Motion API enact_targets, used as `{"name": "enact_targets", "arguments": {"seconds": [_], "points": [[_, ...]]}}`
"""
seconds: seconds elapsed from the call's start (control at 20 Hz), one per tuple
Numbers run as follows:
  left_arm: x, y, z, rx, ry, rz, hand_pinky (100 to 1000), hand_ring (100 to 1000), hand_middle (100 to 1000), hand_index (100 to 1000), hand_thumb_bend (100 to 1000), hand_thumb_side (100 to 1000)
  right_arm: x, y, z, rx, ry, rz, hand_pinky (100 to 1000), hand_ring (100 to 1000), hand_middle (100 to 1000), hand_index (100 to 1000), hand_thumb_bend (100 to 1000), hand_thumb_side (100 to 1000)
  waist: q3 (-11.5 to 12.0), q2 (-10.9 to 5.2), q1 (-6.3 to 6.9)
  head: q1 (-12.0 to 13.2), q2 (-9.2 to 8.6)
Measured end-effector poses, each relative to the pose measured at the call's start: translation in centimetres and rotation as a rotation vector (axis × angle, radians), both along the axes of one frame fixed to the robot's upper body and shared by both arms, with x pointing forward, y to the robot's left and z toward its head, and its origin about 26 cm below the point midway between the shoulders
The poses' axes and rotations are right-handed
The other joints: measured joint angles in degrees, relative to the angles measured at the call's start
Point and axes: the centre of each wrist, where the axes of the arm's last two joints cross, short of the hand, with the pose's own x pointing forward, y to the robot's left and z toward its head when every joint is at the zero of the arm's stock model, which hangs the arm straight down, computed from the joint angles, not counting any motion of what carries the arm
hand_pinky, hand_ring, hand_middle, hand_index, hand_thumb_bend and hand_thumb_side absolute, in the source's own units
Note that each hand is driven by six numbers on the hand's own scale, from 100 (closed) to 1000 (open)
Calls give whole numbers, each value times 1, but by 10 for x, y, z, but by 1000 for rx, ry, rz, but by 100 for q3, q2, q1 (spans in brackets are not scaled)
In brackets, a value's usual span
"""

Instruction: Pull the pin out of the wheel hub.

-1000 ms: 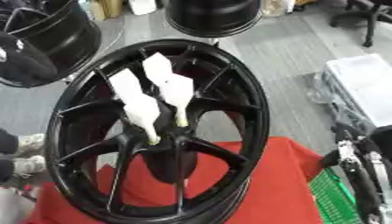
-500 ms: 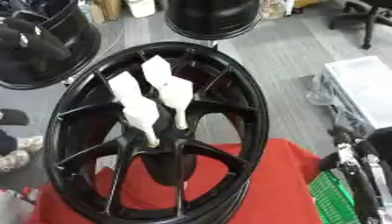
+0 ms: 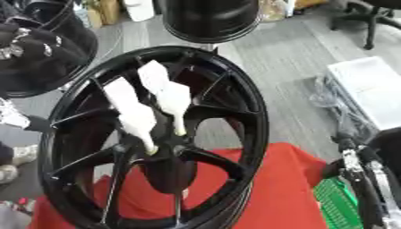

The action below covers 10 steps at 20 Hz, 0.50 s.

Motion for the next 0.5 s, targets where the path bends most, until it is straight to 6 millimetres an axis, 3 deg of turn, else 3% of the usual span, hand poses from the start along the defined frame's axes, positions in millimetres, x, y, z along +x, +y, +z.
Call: {"name": "enact_targets", "arguments": {"seconds": [0.4, 0.5], "points": [[9, -22, -12, 68, -13, -17, 713, 528, 807, 877, 620, 390, 2, 2, 2, -3, -2, 19, 444, 419, 803, 854, 100, 849, -123, 19, 48, 22, -41], [12, -24, -16, 83, -16, -6, 706, 516, 799, 869, 618, 352, 2, 3, 2, -4, 0, 22, 443, 418, 800, 854, 100, 858, -145, 23, 54, 38, -61]]}}
